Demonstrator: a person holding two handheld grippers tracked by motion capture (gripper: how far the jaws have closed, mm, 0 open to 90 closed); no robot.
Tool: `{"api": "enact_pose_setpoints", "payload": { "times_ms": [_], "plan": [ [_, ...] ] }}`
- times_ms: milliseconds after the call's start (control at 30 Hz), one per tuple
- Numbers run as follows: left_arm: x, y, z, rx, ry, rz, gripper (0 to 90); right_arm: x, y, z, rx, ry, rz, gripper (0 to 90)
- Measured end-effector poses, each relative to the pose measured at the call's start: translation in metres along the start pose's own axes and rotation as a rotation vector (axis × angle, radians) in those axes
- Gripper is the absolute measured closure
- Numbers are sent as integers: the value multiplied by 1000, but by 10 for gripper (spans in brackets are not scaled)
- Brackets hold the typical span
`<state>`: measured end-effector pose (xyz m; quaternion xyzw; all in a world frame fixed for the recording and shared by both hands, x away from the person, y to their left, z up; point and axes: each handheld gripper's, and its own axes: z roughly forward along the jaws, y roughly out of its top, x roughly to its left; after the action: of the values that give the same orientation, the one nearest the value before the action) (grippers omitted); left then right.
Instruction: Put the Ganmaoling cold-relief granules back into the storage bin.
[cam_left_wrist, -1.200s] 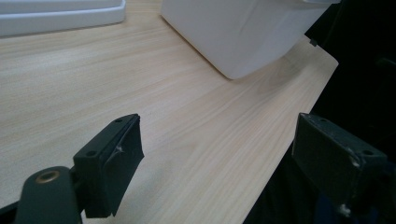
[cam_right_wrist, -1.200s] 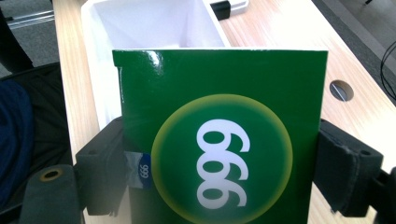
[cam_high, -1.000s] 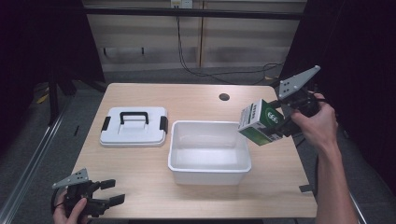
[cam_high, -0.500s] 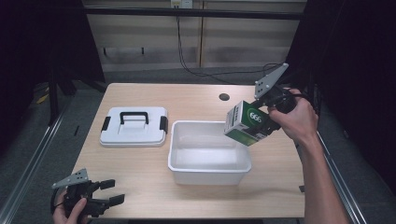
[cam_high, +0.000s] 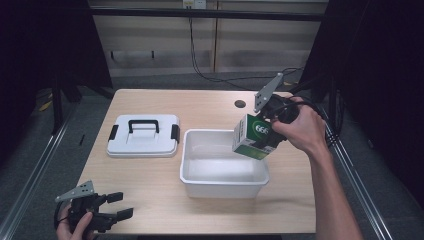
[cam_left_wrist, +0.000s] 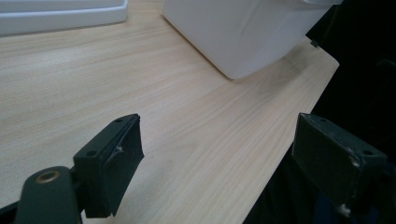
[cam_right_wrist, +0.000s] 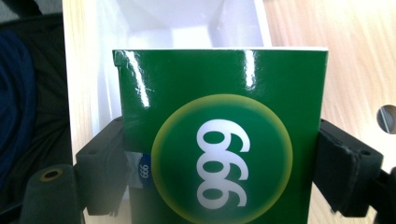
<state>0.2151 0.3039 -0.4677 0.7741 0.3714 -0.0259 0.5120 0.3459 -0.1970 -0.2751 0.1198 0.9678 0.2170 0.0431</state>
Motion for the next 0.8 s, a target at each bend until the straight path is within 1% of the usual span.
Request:
{"api": "enact_pose_setpoints", "payload": {
  "times_ms": [33,100,133,200,267,300,367,400,433,467,533,567,600,633,667,733,767,800],
  "plan": [
    [0,0,0,3,-2,2,160,0,3,3,19,4,-8,160],
    [0,0,0,3,1,7,160,0,4,5,29,7,-7,160],
    [0,0,0,-1,0,0,160,-2,7,11,47,14,-26,160],
    [0,0,0,1,-1,-1,160,-2,8,13,55,14,-23,160],
    [0,0,0,0,1,-2,160,-4,10,20,75,30,-36,160],
    [0,0,0,2,2,-2,160,-4,10,20,75,30,-36,160],
    [0,0,0,2,2,-2,160,-3,13,26,103,40,-35,160],
    [0,0,0,2,2,-2,160,-3,13,26,103,40,-35,160],
    [0,0,0,2,2,-3,160,-4,15,30,126,46,-41,160],
    [0,0,0,0,1,-2,160,-4,15,32,136,51,-44,160],
    [0,0,0,4,1,4,160,-4,16,34,143,51,-51,160],
    [0,0,0,4,1,1,160,-4,17,39,172,51,-53,160],
    [0,0,0,4,2,1,160,-4,17,39,172,51,-53,160],
    [0,0,0,4,2,1,160,-3,18,43,195,56,-56,160],
    [0,0,0,4,1,1,160,-4,18,46,201,58,-67,160],
    [0,0,0,1,1,-3,160,-3,19,47,210,58,-63,159],
    [0,0,0,2,2,-2,160,-3,20,52,224,59,-75,159],
    [0,0,0,2,2,-2,160,-3,20,52,224,59,-75,159]
  ]
}}
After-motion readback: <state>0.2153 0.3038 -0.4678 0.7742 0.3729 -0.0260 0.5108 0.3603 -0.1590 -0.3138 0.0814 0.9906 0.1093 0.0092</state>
